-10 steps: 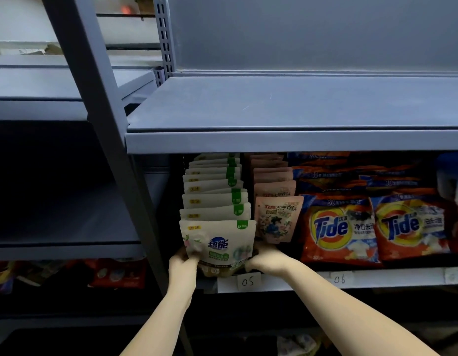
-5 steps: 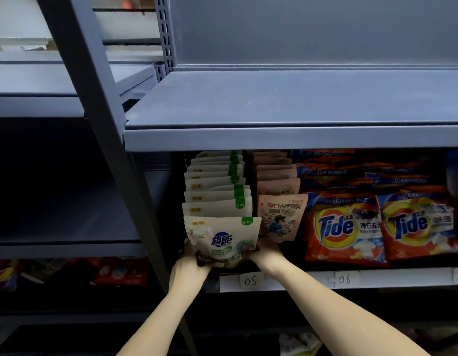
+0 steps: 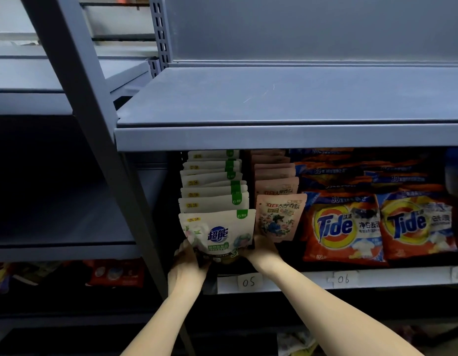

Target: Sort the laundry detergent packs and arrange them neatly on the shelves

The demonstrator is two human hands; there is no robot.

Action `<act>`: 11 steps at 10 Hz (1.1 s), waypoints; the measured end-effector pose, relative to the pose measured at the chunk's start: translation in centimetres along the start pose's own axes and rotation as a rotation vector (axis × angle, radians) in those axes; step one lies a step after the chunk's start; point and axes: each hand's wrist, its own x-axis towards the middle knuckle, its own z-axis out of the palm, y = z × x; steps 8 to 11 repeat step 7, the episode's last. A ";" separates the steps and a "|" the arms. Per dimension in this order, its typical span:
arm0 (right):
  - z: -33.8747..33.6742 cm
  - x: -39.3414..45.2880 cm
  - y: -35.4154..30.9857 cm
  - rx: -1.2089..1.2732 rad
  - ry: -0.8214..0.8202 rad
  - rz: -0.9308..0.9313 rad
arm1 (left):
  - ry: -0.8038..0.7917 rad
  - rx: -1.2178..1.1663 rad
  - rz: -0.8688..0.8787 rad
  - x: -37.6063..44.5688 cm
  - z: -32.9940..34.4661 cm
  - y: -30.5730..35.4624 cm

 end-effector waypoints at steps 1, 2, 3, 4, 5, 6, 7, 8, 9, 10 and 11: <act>-0.4 -0.5 -0.1 -0.034 0.006 -0.016 | 0.014 0.025 0.008 -0.4 -0.2 0.3; -1.0 -1.1 -0.3 -0.020 0.032 -0.076 | 0.021 0.075 0.003 -0.9 -0.6 0.4; -1.4 -2.0 -0.6 -0.030 0.027 -0.115 | 0.021 0.049 -0.017 -1.3 -1.0 0.5; -1.7 -2.7 -0.9 -0.052 0.017 -0.147 | 0.042 0.061 -0.022 -1.7 -1.4 1.0; -2.1 -3.5 -1.2 -0.139 -0.020 -0.160 | 0.049 0.150 -0.042 -2.3 -2.1 1.6; -2.6 -4.0 -1.1 -0.178 -0.048 -0.166 | 0.031 0.253 -0.059 -3.0 -2.6 1.9; -3.4 -4.6 -1.2 -0.223 -0.059 -0.185 | 0.058 0.285 -0.057 -3.9 -3.1 2.1; -3.4 -4.6 -1.2 -0.223 -0.059 -0.185 | 0.058 0.285 -0.057 -3.9 -3.1 2.1; -3.4 -4.6 -1.2 -0.223 -0.059 -0.185 | 0.058 0.285 -0.057 -3.9 -3.1 2.1; -3.4 -4.6 -1.2 -0.223 -0.059 -0.185 | 0.058 0.285 -0.057 -3.9 -3.1 2.1; -3.4 -4.6 -1.2 -0.223 -0.059 -0.185 | 0.058 0.285 -0.057 -3.9 -3.1 2.1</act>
